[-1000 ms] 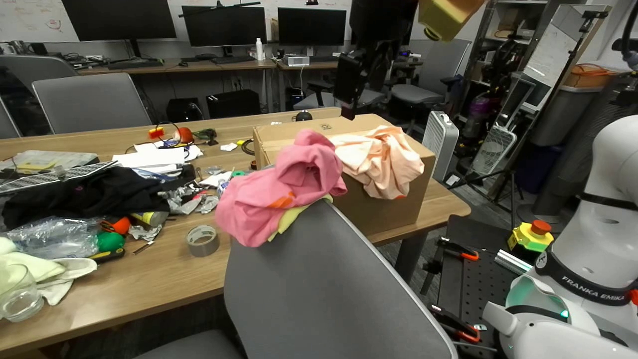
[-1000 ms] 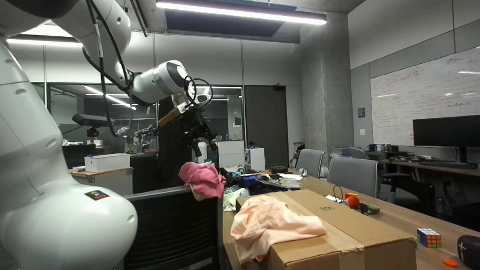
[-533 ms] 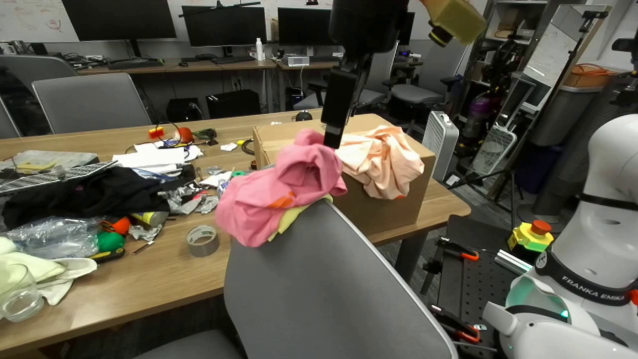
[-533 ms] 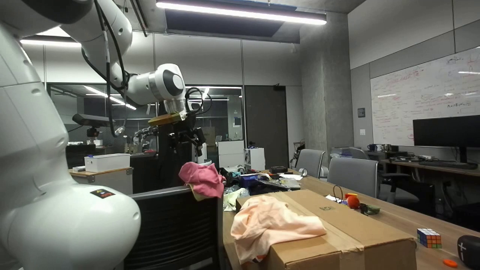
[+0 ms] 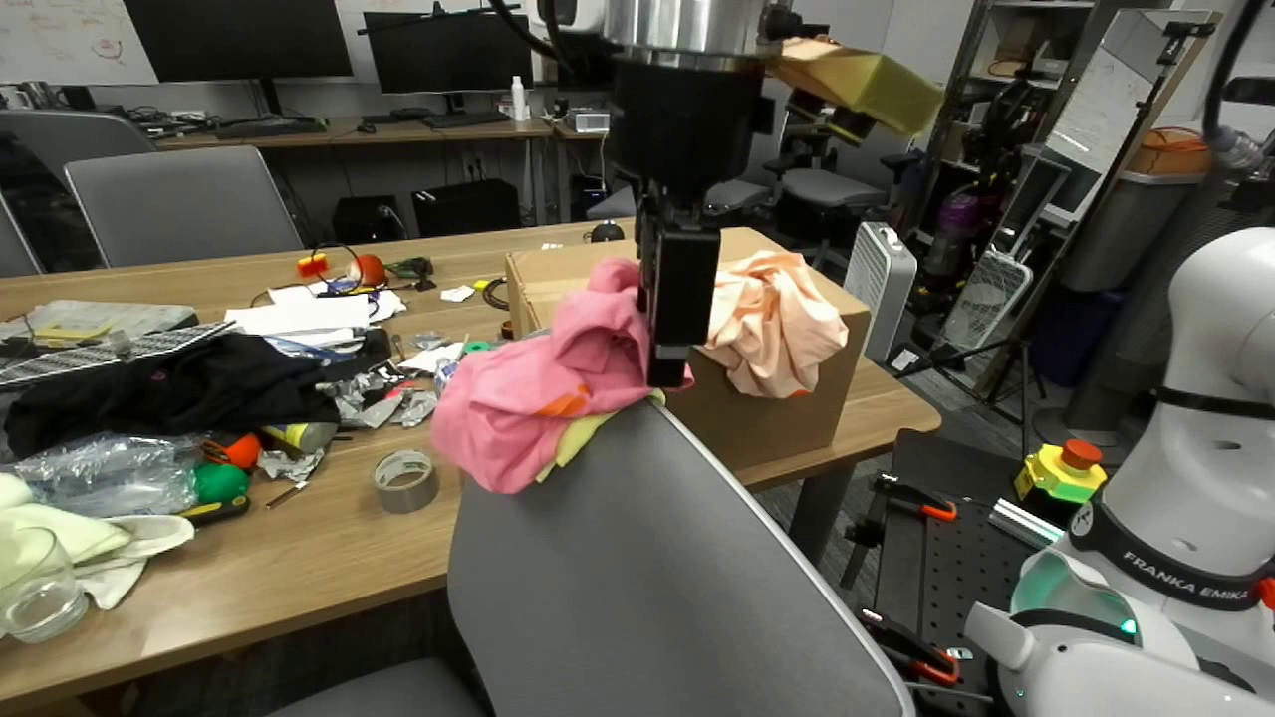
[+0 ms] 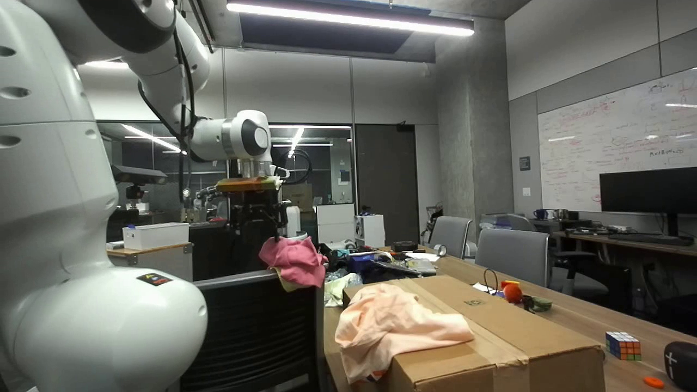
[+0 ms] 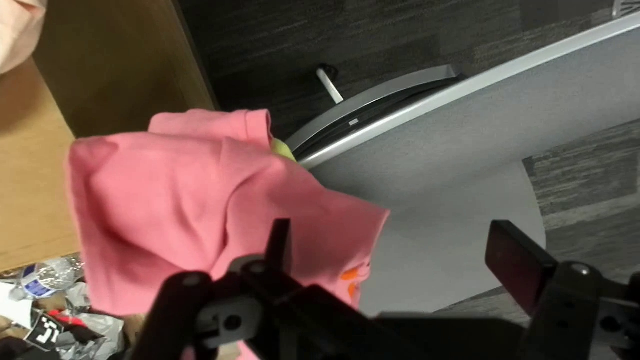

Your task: Move the clothes on the chair headrest to the box

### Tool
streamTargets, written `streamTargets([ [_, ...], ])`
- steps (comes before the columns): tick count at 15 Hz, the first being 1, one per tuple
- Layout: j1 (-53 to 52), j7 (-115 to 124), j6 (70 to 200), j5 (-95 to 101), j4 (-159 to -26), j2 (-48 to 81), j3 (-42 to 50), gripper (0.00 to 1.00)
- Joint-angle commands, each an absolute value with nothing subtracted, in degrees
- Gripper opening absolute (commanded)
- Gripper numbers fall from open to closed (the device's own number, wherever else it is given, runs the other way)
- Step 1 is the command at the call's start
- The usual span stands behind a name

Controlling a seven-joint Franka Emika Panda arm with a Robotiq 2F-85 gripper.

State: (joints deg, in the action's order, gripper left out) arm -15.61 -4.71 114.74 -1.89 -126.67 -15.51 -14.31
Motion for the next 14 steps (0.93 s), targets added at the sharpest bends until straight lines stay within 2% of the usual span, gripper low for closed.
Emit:
streamTargets([
  [1, -15.25, -6.21, 111.89, 0.24, -123.05, -12.28, -14.54, 1.0],
  [6, -14.56, -1.15, 112.85, 8.53, -123.35, -11.32, -15.8, 1.0],
  [14, -15.03, 0.24, 112.22, 11.33, -123.36, -9.71, -16.48, 1.0],
])
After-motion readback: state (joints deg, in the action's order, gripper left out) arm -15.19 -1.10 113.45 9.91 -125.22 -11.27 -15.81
